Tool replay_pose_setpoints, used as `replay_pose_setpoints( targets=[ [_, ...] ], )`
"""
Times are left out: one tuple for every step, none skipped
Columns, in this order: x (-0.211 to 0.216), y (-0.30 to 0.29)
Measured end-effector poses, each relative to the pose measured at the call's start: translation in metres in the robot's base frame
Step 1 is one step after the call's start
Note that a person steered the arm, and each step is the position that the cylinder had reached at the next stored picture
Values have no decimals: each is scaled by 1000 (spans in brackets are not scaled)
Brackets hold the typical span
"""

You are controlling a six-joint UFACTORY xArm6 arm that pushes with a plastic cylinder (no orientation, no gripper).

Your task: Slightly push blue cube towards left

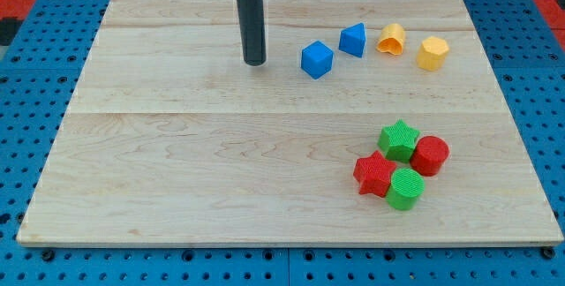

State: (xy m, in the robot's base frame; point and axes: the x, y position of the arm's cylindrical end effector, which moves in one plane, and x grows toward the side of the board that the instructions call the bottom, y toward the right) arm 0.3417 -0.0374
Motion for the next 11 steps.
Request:
replay_pose_setpoints(
  targets=[
    [1, 24],
    [6, 64],
    [25, 104],
    [52, 98],
    [77, 140],
    [65, 199],
    [52, 217],
    [52, 221],
    [33, 219],
    [22, 197],
    [18, 184]
  ],
)
